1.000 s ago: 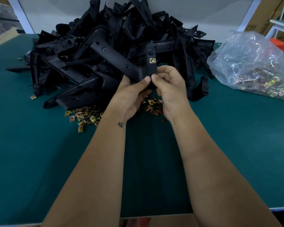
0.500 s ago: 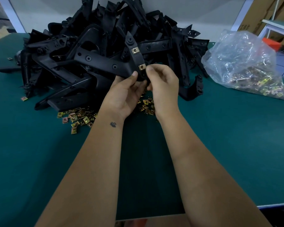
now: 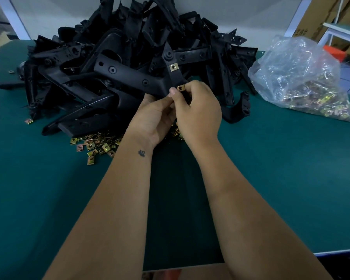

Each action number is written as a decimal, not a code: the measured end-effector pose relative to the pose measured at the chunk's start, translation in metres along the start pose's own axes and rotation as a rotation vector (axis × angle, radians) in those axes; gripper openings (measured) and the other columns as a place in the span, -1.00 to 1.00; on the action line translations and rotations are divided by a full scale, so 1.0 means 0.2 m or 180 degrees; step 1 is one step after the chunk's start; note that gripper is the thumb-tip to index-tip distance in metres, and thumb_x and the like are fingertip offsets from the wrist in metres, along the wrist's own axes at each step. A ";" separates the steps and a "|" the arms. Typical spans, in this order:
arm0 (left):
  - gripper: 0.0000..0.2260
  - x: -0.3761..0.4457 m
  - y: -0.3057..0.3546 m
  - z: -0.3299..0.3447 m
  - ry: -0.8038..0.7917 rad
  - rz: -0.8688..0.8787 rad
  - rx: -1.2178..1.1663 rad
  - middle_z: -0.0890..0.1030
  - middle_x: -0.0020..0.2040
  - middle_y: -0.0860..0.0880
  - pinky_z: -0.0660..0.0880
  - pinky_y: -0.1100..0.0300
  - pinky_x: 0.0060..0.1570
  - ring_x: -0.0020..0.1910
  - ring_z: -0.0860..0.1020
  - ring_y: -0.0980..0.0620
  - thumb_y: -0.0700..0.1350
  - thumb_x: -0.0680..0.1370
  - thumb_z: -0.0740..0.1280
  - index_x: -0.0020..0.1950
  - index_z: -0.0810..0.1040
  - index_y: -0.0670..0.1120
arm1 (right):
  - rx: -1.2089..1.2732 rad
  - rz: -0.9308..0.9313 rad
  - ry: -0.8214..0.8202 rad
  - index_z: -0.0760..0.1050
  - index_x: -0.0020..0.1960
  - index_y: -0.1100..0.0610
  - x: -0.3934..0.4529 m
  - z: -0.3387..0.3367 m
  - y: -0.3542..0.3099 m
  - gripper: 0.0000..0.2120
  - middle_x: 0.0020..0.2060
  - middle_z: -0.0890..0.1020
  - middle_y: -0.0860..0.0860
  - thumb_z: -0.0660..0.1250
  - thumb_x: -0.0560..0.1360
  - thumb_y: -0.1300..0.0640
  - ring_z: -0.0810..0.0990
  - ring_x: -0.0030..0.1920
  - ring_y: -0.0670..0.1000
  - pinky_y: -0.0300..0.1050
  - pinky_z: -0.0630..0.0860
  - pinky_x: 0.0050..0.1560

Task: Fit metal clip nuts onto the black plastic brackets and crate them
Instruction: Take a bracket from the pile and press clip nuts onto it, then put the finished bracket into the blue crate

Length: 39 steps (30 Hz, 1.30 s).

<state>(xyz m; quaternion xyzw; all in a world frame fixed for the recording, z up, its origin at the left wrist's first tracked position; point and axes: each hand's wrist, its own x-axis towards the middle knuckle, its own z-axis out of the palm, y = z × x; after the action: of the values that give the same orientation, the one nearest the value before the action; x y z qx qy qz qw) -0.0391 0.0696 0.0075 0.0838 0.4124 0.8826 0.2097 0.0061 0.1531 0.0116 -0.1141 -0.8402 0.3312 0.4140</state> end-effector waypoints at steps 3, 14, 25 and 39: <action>-0.65 0.00 0.00 0.00 0.0033 0.0000 0.0020 0.66 0.08 -0.13 0.60 0.06 0.14 0.06 0.63 -0.05 -0.34 0.61 0.25 0.40 0.42 -0.20 | -0.0004 -0.0012 -0.0006 0.54 -0.06 0.14 0.00 0.00 0.00 -0.79 -0.13 0.58 -0.08 0.37 0.54 -0.02 0.43 -0.22 -0.14 -0.28 0.30 -0.34; -0.92 0.02 -0.01 0.05 0.0494 0.0279 0.0110 0.70 -0.09 -0.09 0.63 0.10 -0.10 -0.07 0.63 -0.04 -0.18 0.61 0.34 0.07 0.60 -0.12 | 0.1092 0.0854 -0.0324 0.56 -0.01 0.08 0.00 -0.04 -0.02 -0.84 -0.05 0.59 -0.03 0.42 0.49 0.02 0.57 -0.04 -0.10 -0.13 0.55 -0.02; -0.97 -0.10 -0.21 0.37 0.0977 0.0284 0.0071 0.65 -0.16 -0.04 0.54 0.22 -0.28 -0.32 0.56 0.08 -0.17 0.60 0.36 -0.04 0.57 -0.08 | 0.2987 0.2277 0.0808 0.53 0.01 0.23 -0.04 -0.30 0.06 -0.85 -0.34 0.55 -0.07 0.43 0.47 0.33 0.52 -0.35 -0.14 -0.33 0.49 -0.29; -0.85 -0.67 -0.91 1.21 -0.0659 -0.0303 0.1020 0.66 -0.32 0.07 0.57 0.25 -0.23 -0.32 0.63 0.16 -0.17 0.56 0.40 -0.21 0.58 -0.02 | 0.3027 0.2217 0.2548 0.58 0.13 0.24 -0.39 -1.27 0.47 -0.84 -0.04 0.68 0.17 0.33 0.57 0.30 0.66 -0.01 0.18 0.12 0.55 0.17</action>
<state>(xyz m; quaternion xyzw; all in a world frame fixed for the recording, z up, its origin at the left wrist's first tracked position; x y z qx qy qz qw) 0.2131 0.2831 0.0276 0.1869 0.5274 0.7813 0.2765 0.2434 0.3047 0.0138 -0.2959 -0.3028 0.7075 0.5658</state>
